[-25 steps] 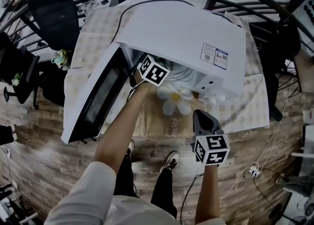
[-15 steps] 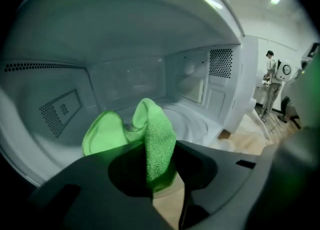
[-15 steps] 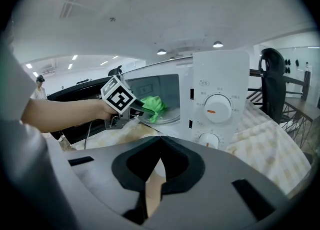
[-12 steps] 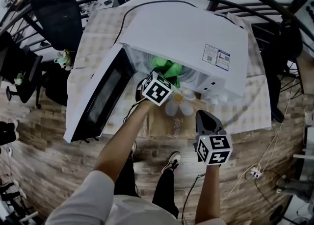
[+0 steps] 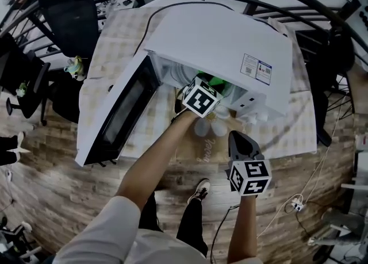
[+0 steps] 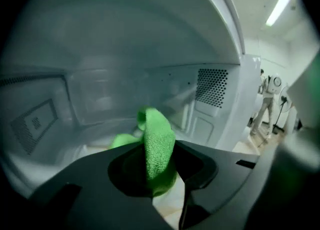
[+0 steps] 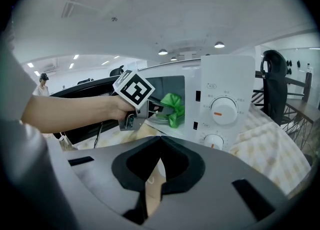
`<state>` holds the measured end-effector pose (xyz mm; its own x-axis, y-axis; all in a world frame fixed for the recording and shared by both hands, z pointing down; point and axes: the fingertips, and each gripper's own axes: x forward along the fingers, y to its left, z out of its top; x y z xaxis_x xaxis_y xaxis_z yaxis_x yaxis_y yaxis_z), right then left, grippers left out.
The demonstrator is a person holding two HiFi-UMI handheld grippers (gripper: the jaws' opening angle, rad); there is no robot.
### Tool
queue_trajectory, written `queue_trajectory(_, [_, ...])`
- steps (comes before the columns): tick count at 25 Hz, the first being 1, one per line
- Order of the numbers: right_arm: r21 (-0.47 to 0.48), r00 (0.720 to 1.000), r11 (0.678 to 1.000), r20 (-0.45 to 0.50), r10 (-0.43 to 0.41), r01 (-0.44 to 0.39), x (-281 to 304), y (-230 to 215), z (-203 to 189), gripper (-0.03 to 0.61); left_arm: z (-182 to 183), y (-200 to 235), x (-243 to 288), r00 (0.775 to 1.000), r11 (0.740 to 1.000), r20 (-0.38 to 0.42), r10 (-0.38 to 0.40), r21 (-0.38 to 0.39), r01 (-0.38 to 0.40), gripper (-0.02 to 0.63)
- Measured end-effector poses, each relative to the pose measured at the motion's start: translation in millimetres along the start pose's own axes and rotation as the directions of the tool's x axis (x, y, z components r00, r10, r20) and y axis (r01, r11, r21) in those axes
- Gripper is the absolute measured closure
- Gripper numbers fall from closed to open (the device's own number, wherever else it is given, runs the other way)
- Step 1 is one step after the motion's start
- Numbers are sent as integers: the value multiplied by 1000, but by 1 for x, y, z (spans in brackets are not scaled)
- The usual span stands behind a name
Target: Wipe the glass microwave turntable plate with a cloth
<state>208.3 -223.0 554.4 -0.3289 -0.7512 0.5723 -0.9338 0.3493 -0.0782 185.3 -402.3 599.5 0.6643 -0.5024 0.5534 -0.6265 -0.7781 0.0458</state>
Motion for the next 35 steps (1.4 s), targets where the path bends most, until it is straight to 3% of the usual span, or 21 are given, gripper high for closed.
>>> queue_trajectory(3, [4, 1000, 1000, -9, 1, 0, 1, -2, -5, 565, 0, 58, -13, 976, 974, 1, 217, 60, -217, 483])
queue_trajectory(5, [4, 1000, 1000, -16, 5, -5, 3, -1, -9, 565, 0, 100, -22, 931, 929, 0, 365, 71, -364, 483])
queue_trajectory(7, [3, 1000, 1000, -22, 10, -10, 5, 0, -13, 565, -7, 126, -23, 896, 895, -26, 443, 82, -439, 482])
queue_trajectory(10, [4, 1000, 1000, -28, 12, -12, 5, -2, -15, 565, -31, 133, -13, 894, 901, -128, 429, 125, -415, 482])
queue_trajectory(13, [4, 1000, 1000, -26, 11, -11, 3, -4, -13, 565, -40, 130, -18, 888, 900, -158, 431, 146, -411, 482])
queue_trajectory(20, [14, 1000, 1000, 2, -6, 6, -11, -12, -4, 565, -60, 90, -45, 924, 944, -192, 329, 41, -328, 483])
queue_trajectory(29, [0, 999, 1000, 39, -28, 28, -58, -20, 20, 565, -59, -17, -55, 977, 984, -149, 154, -67, -166, 485])
queue_trajectory(35, [-77, 994, 997, 113, -3, 12, -109, -31, 68, 565, -23, -64, -110, 989, 979, 10, 146, -146, -143, 485])
